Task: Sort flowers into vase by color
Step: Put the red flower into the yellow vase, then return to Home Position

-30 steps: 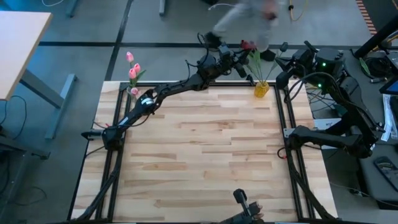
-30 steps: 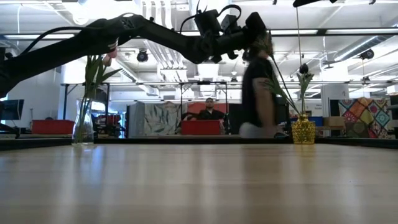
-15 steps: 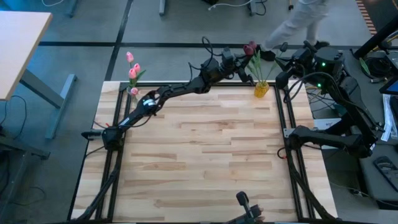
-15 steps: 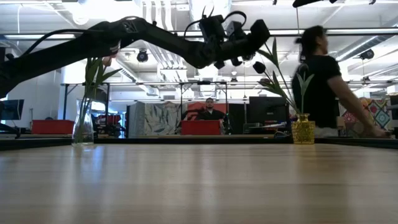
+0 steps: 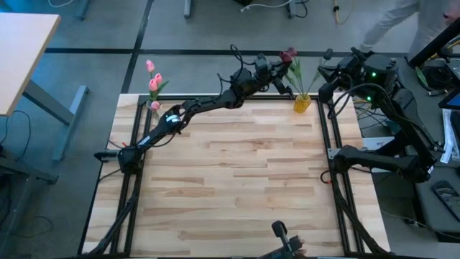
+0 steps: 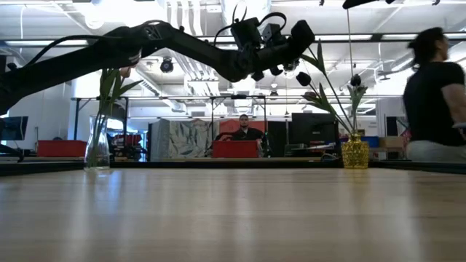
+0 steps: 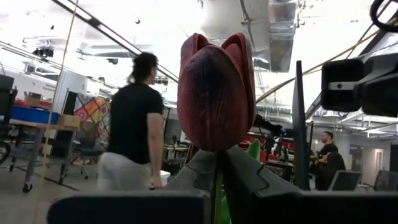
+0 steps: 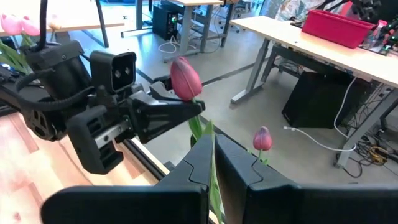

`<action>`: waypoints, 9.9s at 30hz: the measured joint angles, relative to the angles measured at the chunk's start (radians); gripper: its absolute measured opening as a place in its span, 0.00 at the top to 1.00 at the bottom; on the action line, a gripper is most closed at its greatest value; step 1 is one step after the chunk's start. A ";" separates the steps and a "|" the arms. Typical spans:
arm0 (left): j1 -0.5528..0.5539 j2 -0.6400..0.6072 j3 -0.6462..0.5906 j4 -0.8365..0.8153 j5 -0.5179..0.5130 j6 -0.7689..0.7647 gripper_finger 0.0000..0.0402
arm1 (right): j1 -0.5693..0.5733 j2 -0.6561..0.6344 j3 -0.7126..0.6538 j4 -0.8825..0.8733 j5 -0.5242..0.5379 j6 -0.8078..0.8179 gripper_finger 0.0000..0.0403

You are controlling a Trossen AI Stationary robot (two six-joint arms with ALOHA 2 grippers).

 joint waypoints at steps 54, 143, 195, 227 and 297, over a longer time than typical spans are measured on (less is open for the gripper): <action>0.013 -0.014 0.000 -0.357 0.083 -0.002 0.60 | 0.000 0.005 0.000 0.000 -0.002 0.005 0.97; 0.027 -0.080 -0.004 -0.296 0.054 0.090 1.00 | 0.000 0.003 0.000 -0.023 -0.001 0.002 0.97; -0.280 -0.895 -1.216 -0.226 0.046 0.086 1.00 | 0.001 -0.122 -0.371 0.364 -0.658 -0.033 0.98; -0.306 -1.546 -1.968 -0.135 -0.115 0.051 1.00 | 0.409 -0.331 -0.951 0.755 -0.263 0.083 0.98; -0.319 -2.412 -2.343 -0.673 -0.343 0.083 1.00 | 0.413 -0.801 -1.369 0.854 -0.131 0.124 0.98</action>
